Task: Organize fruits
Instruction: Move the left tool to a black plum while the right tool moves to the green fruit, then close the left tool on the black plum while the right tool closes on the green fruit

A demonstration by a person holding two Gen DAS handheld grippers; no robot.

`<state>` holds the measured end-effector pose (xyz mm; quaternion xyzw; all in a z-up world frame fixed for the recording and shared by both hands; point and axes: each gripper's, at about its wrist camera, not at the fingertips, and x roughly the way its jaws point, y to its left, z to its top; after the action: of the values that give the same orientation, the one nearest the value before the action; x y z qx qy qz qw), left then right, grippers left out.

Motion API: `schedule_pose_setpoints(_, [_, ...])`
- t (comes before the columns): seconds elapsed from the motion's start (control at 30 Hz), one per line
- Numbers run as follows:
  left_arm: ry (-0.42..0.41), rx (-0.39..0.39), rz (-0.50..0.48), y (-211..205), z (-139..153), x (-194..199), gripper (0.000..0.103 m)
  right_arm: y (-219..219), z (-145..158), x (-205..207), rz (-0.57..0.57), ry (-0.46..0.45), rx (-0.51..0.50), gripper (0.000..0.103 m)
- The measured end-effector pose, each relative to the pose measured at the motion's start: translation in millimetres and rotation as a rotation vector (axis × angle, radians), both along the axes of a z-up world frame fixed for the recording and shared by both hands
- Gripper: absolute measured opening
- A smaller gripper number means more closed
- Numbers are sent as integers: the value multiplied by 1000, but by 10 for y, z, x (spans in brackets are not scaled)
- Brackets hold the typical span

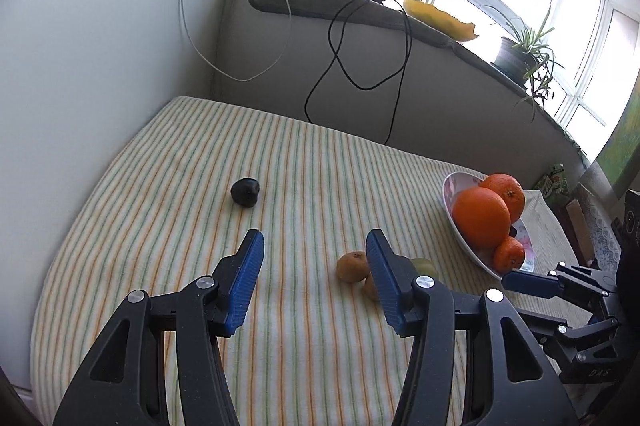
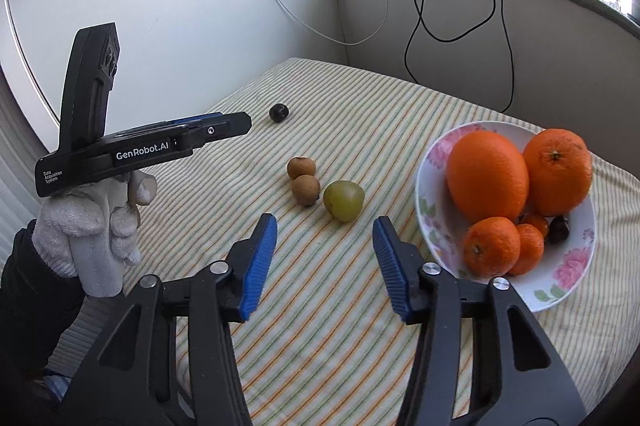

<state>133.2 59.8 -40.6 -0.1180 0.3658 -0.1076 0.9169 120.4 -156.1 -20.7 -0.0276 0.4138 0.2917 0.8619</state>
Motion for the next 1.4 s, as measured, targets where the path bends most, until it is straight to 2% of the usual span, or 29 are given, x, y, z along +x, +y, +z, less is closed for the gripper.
schedule_pose_setpoints(0.23, [13,-3,2,126,-75,92,52,146,-170,92,-36,33,-24,44])
schedule_pose_setpoints(0.6, [41,0,22,164,-162,310,52,232,-369,251,-97,75,-36,43])
schedule_pose_setpoints(0.73, [51,-2,25,200,-210,401,52,223,-419,289,-117,90,-31,38])
schedule_pose_setpoints(1.1, [72,-16,36,247,-308,585,50,248,-500,371,-137,96,-41,38])
schedule_pose_setpoints(1.4, [105,4,27,214,-380,706,50,310,-529,437,-146,99,-60,38])
